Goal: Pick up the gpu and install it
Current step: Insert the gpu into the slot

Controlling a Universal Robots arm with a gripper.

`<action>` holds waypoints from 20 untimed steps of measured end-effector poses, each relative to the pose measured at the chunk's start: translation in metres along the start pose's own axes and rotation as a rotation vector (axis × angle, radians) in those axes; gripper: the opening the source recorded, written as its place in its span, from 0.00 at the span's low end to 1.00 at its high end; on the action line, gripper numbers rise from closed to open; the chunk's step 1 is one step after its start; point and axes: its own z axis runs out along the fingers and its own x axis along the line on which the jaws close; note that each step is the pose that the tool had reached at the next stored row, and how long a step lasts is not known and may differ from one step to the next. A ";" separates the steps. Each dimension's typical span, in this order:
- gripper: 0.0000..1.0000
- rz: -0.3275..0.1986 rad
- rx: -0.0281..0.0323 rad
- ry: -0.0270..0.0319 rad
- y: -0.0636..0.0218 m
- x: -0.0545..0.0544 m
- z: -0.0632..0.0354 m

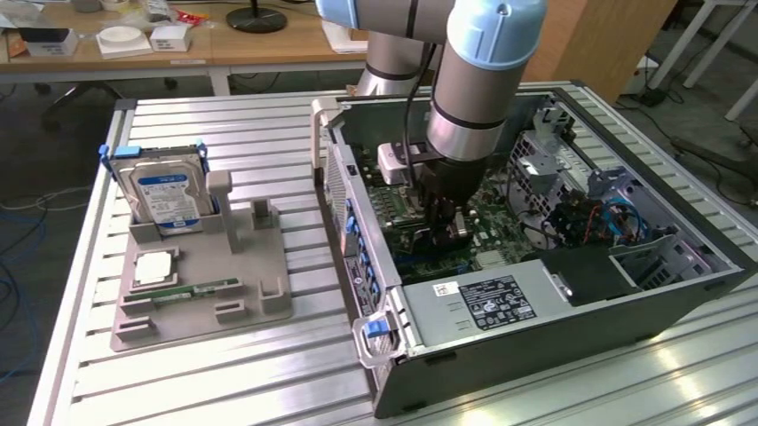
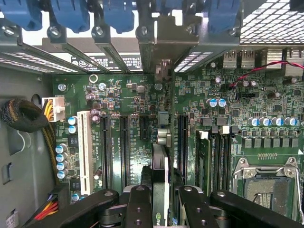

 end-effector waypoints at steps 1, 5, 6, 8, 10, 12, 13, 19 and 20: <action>0.26 0.000 0.0000 0.0001 0.0000 0.000 0.0000; 0.26 -0.002 0.0006 0.0002 0.0009 0.000 0.0024; 0.26 -0.002 0.0006 0.0002 0.0009 0.000 0.0025; 0.26 -0.002 0.0006 0.0002 0.0010 0.000 0.0025; 0.26 -0.002 0.0006 0.0002 0.0010 0.000 0.0025; 0.26 -0.003 0.0006 0.0002 0.0010 0.000 0.0025; 0.26 -0.003 0.0006 0.0001 0.0010 0.000 0.0025; 0.26 -0.003 0.0006 0.0002 0.0010 0.000 0.0024; 0.26 -0.004 0.0006 0.0002 0.0010 0.000 0.0024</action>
